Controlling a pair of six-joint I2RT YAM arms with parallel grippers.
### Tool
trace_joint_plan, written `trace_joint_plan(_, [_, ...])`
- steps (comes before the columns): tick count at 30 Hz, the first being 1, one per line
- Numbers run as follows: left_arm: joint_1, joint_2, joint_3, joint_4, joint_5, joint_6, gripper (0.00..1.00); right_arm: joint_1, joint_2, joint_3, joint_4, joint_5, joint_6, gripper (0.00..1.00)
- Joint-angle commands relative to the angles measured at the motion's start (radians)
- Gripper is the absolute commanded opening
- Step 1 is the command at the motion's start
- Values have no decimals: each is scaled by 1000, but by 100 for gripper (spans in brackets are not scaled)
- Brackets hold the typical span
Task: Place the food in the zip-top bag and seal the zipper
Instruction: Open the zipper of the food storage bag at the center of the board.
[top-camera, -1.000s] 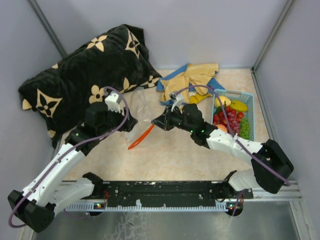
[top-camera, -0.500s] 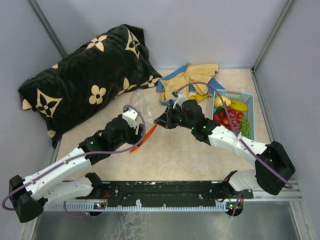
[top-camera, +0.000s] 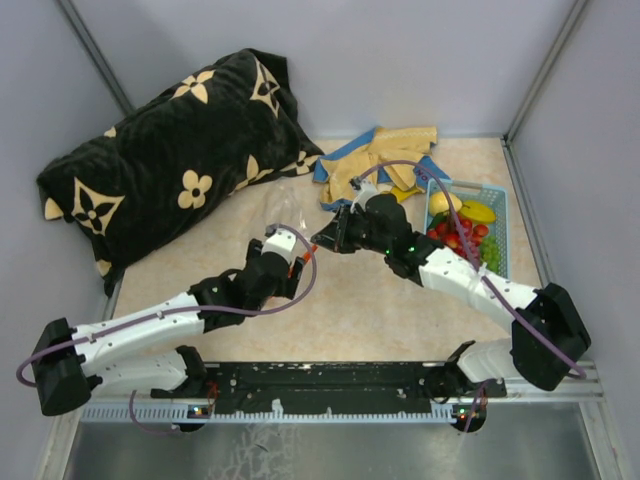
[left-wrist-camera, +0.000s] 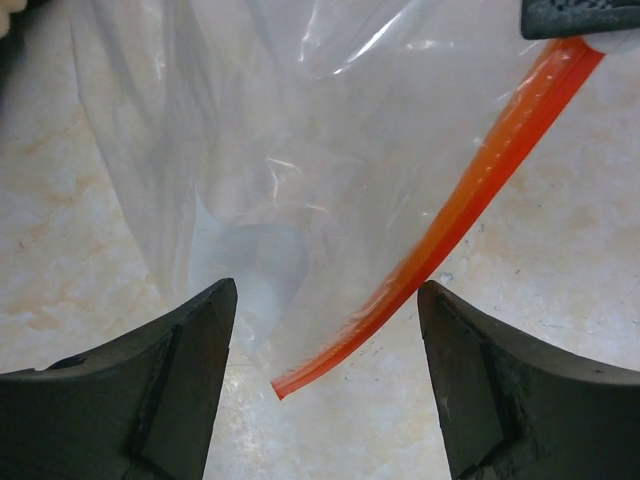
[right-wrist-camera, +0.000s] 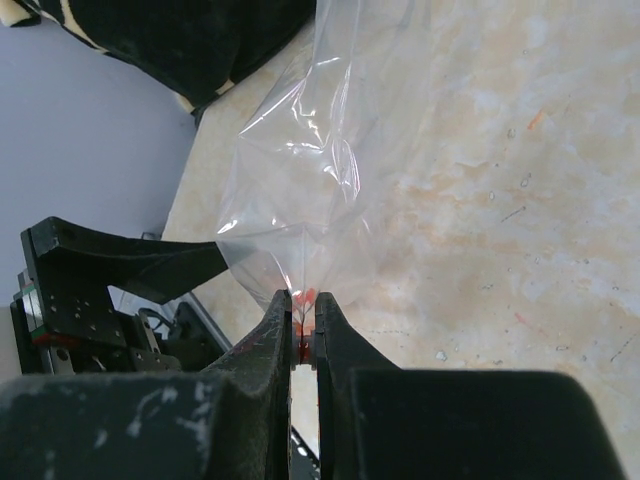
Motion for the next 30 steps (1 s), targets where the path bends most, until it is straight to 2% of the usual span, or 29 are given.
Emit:
trace_joint_plan(1, [-15,19,18,39,-134,-17,79,-15,-26,67,8,-12,11,0])
trace_joint_plan(6, [-16,37,24,58,-178,-6,74,-20,-24,69,-1,-15,11,0])
trace_joint_plan(14, [-16,38,-2,131,-206,31,58,-23,-12,76,-4,-39,12,0])
trace_joint_plan(16, [-16,38,-13,167,-199,47,49,-24,-12,77,-4,-36,12,0])
trace_joint_plan(19, [-16,41,-14,192,-189,55,27,-26,-16,82,-8,-28,12,0])
trace_joint_plan(22, [-15,45,-1,183,-178,53,1,-27,-25,90,-22,-9,14,7])
trace_joint_plan(26, [-16,37,18,145,-151,45,0,-27,-41,109,-63,32,20,28])
trace_joint_plan(30, [-16,37,53,97,-149,3,0,-27,-67,115,-79,55,23,41])
